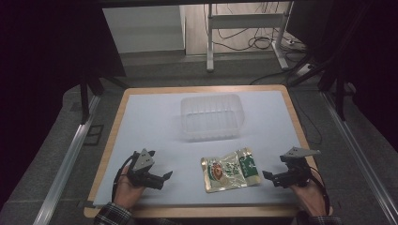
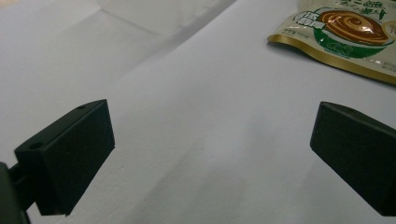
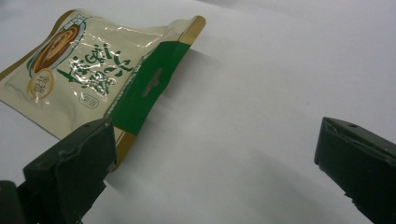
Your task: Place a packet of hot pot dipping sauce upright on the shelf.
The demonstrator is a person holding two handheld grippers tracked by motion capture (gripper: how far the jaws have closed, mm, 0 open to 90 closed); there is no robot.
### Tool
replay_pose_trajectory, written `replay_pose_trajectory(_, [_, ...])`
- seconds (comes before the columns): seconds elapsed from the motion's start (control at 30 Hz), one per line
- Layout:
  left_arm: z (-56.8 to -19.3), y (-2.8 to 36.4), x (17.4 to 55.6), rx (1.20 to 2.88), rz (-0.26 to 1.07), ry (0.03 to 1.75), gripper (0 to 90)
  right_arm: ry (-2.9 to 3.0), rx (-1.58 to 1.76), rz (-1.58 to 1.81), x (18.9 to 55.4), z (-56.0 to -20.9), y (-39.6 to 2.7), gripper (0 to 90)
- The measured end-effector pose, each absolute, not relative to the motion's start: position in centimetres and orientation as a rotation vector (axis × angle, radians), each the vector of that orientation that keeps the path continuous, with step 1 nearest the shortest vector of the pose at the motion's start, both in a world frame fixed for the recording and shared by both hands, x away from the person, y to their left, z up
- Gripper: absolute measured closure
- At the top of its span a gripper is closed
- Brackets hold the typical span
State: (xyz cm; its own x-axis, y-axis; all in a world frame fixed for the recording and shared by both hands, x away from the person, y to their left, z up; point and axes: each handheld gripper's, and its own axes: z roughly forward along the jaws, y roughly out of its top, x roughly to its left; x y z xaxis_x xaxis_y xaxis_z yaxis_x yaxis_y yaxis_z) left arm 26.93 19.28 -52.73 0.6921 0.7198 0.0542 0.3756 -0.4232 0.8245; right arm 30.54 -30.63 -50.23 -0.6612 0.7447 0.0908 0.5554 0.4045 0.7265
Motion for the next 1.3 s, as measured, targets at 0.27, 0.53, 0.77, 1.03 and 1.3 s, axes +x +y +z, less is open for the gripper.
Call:
replay_pose_trajectory(0.27, [-52.8, 19.2, 26.9, 2.056, 0.511, 0.838, 0.0, 2.438, 1.108, 1.125, 30.5, -50.2, -29.9, 0.0])
replay_pose_trajectory(0.53, [-52.8, 19.2, 27.0, 2.061, 0.505, 0.836, 0.0, 2.447, 1.085, 1.133, 30.5, -50.3, -29.3, 0.0])
replay_pose_trajectory(0.77, [-52.8, 19.1, 27.0, 2.065, 0.506, 0.835, 0.0, 2.469, 1.073, 1.132, 30.6, -50.5, -28.7, 0.0])
replay_pose_trajectory(1.03, [-52.8, 19.0, 26.9, 2.072, 0.504, 0.832, 0.0, 2.508, 1.050, 1.126, 30.7, -50.8, -27.8, 0.0])
replay_pose_trajectory(1.3, [-52.9, 19.0, 27.0, 2.077, 0.504, 0.828, 0.0, 2.533, 1.034, 1.129, 30.8, -51.1, -27.2, 0.0])
